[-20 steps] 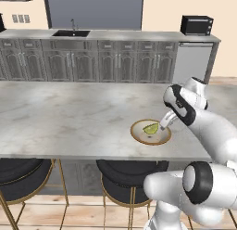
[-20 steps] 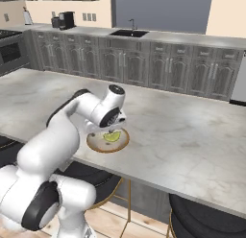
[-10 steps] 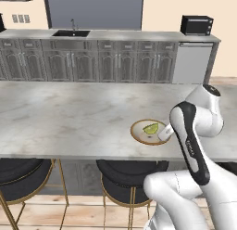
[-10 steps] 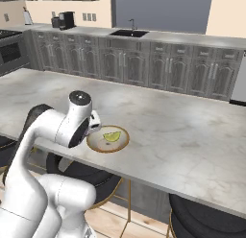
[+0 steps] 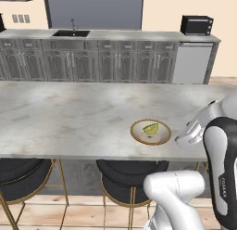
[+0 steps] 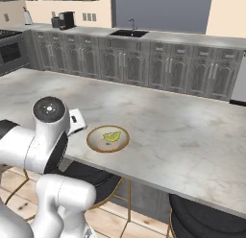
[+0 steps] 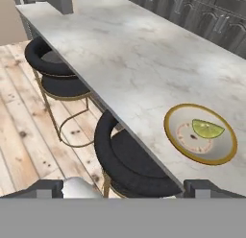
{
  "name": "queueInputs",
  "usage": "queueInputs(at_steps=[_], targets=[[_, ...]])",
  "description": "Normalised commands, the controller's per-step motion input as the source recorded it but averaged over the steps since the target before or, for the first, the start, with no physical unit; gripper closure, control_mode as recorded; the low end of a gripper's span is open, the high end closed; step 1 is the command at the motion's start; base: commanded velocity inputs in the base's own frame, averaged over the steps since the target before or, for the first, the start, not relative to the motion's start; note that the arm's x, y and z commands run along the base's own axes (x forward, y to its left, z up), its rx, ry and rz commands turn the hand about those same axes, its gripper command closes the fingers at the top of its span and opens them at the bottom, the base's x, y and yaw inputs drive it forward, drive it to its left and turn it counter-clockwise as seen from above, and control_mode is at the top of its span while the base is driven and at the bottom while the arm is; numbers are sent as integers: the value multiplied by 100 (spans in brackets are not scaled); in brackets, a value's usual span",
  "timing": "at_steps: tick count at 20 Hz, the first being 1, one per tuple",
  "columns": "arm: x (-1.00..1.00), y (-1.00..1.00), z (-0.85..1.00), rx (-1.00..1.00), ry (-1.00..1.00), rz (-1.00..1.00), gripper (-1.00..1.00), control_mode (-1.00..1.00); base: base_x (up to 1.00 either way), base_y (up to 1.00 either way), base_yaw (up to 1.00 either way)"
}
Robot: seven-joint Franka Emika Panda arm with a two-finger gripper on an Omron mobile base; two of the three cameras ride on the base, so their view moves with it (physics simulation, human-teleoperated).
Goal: There is a bowl on the dining counter. Grab a lemon wedge from the fridge and place it in the bowl. Then get the liquor bottle and glass cup from the cabinet and place them next to the bowl.
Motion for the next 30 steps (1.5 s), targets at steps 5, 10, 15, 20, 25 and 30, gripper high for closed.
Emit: queueInputs(at_steps=[5, 10, 15, 20, 25, 30], targets=[[-48, 0, 2, -1, -5, 0, -100, -100, 0, 0, 0], [-66, 1, 0, -3, -17, 0, -100, -100, 0, 0, 0], [-75, 17, -1, -8, -23, 0, -100, -100, 0, 0, 0], [0, 0, 0, 0, 0, 0, -100, 100, -56, 87, 3], [0, 0, 0, 0, 0, 0, -100, 100, -7, 100, 28], [0, 0, 0, 0, 0, 0, -100, 100, 0, 100, 34]])
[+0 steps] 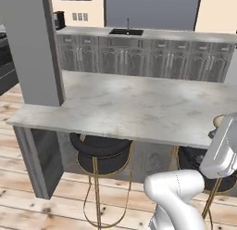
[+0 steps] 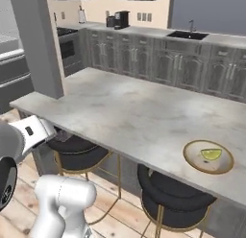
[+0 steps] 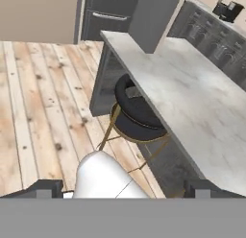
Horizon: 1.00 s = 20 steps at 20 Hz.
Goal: There is a bowl on the dining counter. Grab a lemon wedge from the fridge and place it in the bowl. Then get the liquor bottle and glass cup from the cabinet and place them next to the bowl.
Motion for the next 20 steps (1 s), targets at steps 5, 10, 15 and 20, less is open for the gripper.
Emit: queueInputs(at_steps=[5, 10, 15, 20], targets=[[0, 0, 0, 0, 0, 0, -100, 100, 13, 100, 31], [0, 0, 0, 0, 0, 0, -100, 100, 50, 100, 22], [0, 0, 0, 0, 0, 0, -100, 100, 78, 100, 6], [0, 0, 0, 0, 0, 0, -100, 100, 79, 100, 0]])
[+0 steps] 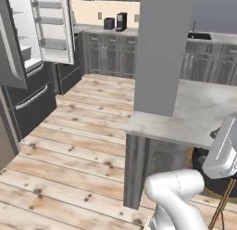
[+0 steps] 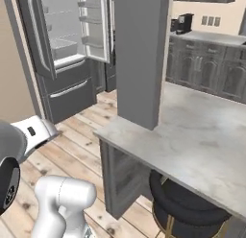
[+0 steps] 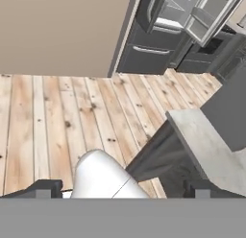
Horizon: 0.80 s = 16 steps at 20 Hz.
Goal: There is a bowl on the dining counter. Grab a lemon wedge from the fridge and place it in the bowl. Then get the liquor bottle and glass cup from the cabinet and place them next to the bowl.
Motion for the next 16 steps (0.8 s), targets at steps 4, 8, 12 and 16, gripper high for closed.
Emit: queueInputs(at_steps=[4, 8, 12, 16], targets=[[0, 0, 0, 0, 0, 0, -100, 100, 89, 100, -4], [0, 0, 0, 0, 0, 0, -100, 100, 95, 100, -14], [0, 0, 0, 0, 0, 0, -100, 100, 87, 93, -33], [0, 0, 0, 0, 0, 0, -100, 100, 87, 93, -48]])
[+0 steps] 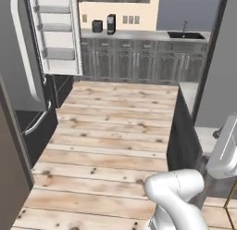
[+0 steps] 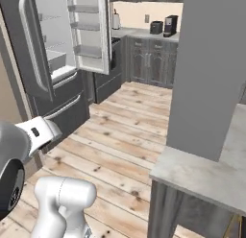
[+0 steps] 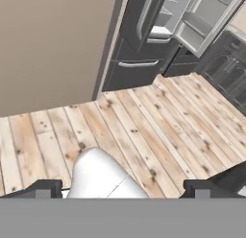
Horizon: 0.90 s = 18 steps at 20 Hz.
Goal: There is a bowl on the dining counter. Grab a lemon wedge from the fridge and place it in the bowl. Then get the liquor bottle and glass cup from the cabinet and place them next to the bowl.
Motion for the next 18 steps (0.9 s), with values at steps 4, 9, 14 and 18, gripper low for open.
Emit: queueInputs(at_steps=[4, 9, 14, 18], targets=[[0, 0, 0, 0, 0, 0, -100, 100, 85, 91, -50], [0, 0, 0, 0, 0, 0, -100, 100, 91, 85, -49], [0, 0, 0, 0, 0, 0, -100, 100, 100, 34, -34], [0, 0, 0, 0, 0, 0, -100, 100, 100, 1, -13]])
